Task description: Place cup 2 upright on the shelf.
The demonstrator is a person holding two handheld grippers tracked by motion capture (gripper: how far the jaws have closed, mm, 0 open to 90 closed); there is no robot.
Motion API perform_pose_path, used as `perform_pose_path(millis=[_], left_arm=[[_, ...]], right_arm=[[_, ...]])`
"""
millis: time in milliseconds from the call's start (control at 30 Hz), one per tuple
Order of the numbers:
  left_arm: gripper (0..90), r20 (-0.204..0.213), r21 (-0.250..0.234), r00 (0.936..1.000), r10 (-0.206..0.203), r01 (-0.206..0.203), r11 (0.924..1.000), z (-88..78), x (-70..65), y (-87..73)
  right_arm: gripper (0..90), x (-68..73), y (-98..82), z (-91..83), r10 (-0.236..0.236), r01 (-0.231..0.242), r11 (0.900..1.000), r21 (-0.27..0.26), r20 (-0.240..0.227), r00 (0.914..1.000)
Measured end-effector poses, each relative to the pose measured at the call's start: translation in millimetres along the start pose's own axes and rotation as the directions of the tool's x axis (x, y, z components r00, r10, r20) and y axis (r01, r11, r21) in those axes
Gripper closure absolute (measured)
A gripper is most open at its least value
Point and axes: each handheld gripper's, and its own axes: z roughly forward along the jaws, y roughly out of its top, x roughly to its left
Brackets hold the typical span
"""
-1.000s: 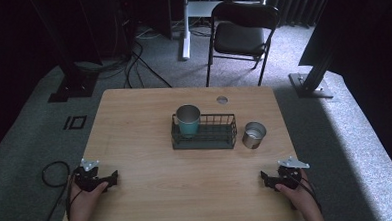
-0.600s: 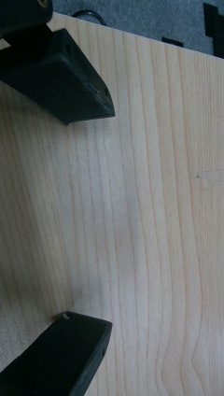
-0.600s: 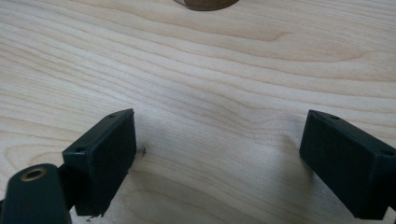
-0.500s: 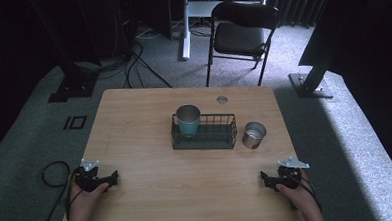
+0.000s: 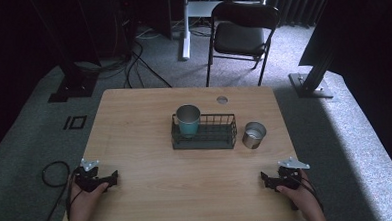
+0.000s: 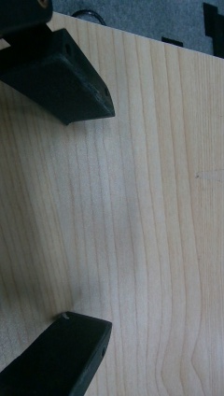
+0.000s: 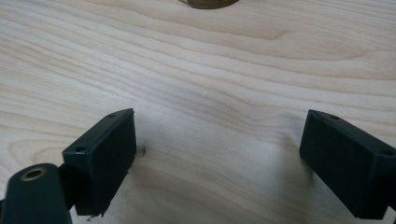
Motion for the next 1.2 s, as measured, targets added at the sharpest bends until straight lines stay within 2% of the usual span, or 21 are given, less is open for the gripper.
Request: perform_pose_path(millis=[400,567,1200], left_arm=[[2.3,0.001,0.000,1.0000,0.000,0.000,1.0000,0.0,0.0,0.0],[2.3,0.003,0.000,1.0000,0.003,-0.003,1.0000,0.0,-0.2,0.0],[2.3,0.003,0.001,1.0000,0.004,-0.004,1.0000,0.0,-0.2,0.1]], right_arm=[[11.0,0.1,2.3,1.1,-0.011,0.011,1.000,0.006,-0.009,0.9999],[11.1,1.3,8.8,5.4,-0.013,0.013,1.000,0.005,-0.013,0.9998],[11.1,-0.1,37.8,21.7,0.006,-0.007,0.999,-0.052,-0.008,0.9999]])
